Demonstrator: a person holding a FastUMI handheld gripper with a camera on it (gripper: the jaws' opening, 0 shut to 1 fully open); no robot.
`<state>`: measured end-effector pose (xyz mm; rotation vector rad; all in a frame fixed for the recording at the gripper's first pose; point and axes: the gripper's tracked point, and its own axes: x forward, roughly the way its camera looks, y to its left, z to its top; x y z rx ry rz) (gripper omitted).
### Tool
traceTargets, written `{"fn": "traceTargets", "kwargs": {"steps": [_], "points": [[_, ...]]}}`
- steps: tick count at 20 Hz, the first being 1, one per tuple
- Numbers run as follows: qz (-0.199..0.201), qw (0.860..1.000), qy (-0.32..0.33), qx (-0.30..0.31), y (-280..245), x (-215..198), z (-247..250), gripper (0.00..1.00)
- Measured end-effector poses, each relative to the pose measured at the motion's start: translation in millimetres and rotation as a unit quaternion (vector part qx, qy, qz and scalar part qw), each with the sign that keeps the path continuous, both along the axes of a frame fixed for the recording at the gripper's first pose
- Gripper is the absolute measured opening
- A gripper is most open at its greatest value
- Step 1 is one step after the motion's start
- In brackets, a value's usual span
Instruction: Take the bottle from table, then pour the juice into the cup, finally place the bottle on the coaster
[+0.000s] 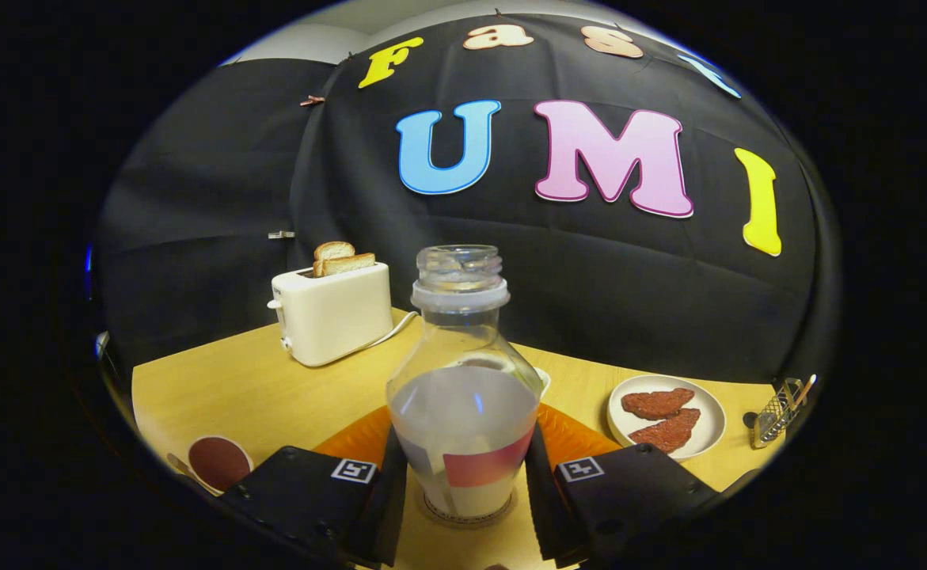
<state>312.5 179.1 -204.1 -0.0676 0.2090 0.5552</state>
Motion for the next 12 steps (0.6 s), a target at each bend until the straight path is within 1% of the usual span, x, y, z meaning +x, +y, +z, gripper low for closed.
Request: {"fn": "traceTargets", "kwargs": {"steps": [4,9,12], "points": [[-0.014,1.000,0.008,0.005,0.7,9.3,-20.9,0.68],[-0.027,0.999,0.025,0.009,-4.5,12.8,-40.5,0.71],[-0.023,1.000,0.016,0.011,-4.3,10.1,-38.9,0.71]]}}
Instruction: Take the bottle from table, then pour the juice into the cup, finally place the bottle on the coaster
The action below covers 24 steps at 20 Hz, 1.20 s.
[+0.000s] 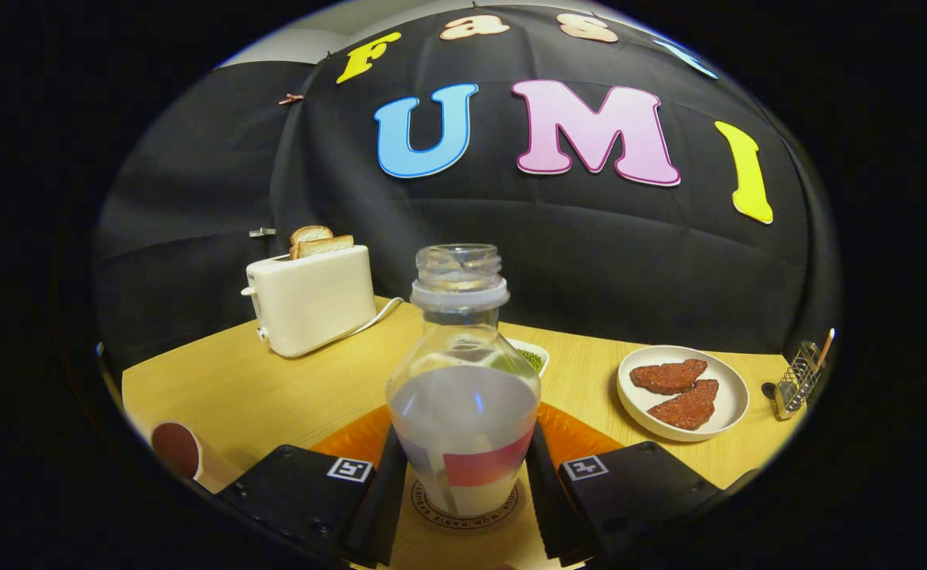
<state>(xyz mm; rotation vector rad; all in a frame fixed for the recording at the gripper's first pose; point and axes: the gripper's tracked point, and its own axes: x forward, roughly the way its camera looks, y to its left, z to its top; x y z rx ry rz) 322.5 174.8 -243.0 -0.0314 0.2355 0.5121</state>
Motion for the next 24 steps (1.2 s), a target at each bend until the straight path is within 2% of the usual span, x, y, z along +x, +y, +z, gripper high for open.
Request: {"fn": "traceTargets", "kwargs": {"steps": [8,10,11,19,22,24], "points": [[0.000,1.000,0.025,-0.006,-1.7,-6.0,-9.8,0.79],[-0.001,1.000,0.030,-0.008,-5.8,-10.2,-7.5,0.96],[-0.001,1.000,0.028,-0.012,-7.2,-12.4,-6.3,0.99],[0.006,0.996,0.071,-0.044,-35.8,-64.6,-8.9,0.99],[-0.017,0.995,0.075,-0.057,-57.0,-87.8,5.8,0.99],[-0.056,0.993,0.073,-0.075,-78.4,-107.8,25.8,0.99]]}}
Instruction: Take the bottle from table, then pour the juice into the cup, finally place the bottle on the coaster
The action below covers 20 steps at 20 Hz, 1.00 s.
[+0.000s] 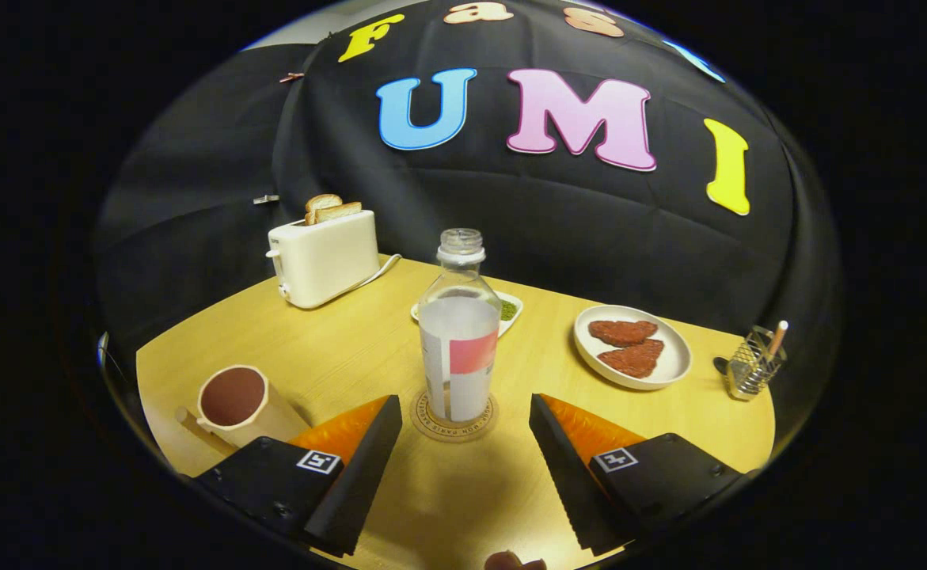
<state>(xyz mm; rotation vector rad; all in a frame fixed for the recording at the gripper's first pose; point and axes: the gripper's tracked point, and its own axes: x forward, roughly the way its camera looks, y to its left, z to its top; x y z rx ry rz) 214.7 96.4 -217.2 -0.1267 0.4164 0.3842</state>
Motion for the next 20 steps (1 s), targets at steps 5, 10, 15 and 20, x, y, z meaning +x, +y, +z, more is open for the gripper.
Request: {"fn": "traceTargets", "kwargs": {"steps": [5,10,15,20], "points": [[-0.090,0.995,-0.050,0.007,-37.8,-52.9,80.3,0.99],[-0.158,0.981,-0.109,0.030,-59.3,-102.3,151.7,0.98],[-0.182,0.971,-0.146,0.049,-70.3,-144.9,202.6,0.97],[-0.204,0.960,-0.184,0.052,-89.1,-182.5,245.1,0.97]]}}
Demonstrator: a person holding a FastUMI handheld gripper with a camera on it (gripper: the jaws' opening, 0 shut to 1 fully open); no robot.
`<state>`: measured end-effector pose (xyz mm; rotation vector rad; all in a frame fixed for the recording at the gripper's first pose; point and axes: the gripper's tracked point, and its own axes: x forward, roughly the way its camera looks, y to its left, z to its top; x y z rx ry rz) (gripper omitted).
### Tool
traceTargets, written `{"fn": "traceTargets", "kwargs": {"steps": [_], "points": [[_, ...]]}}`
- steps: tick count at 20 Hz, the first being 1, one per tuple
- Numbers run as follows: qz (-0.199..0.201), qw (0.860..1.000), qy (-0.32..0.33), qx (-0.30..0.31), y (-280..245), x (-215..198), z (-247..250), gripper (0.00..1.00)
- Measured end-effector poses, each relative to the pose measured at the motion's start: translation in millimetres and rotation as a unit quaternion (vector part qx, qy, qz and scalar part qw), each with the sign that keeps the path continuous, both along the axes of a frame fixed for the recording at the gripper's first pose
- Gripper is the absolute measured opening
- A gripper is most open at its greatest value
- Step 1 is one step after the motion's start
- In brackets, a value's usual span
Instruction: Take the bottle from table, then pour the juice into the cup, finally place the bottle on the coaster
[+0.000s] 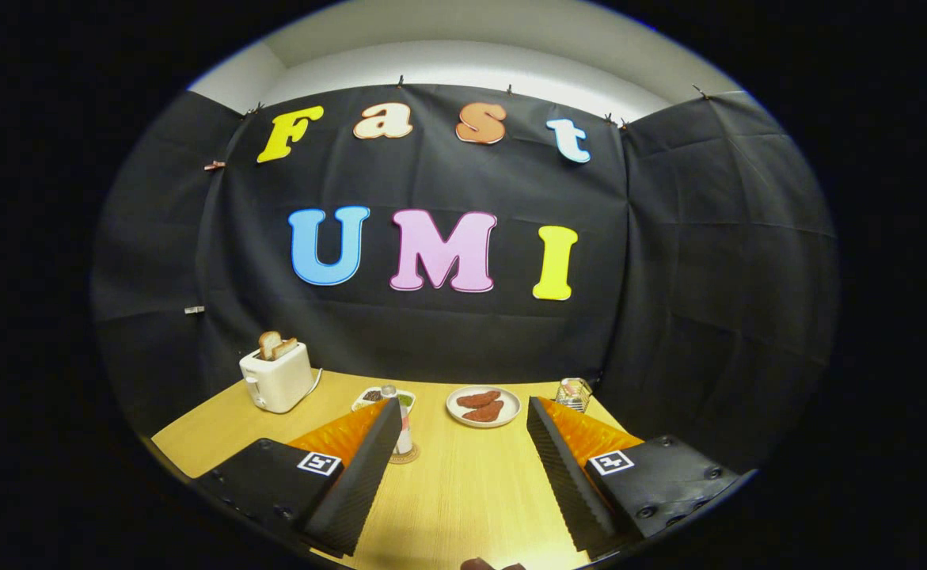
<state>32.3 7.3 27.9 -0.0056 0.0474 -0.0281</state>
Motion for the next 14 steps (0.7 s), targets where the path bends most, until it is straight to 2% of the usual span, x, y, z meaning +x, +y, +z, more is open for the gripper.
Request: {"fn": "traceTargets", "kwargs": {"steps": [7,14], "points": [[0.006,0.999,-0.042,-0.010,5.0,-14.9,46.1,0.97],[0.031,0.998,-0.052,-0.022,28.4,-10.3,55.9,0.97]]}}
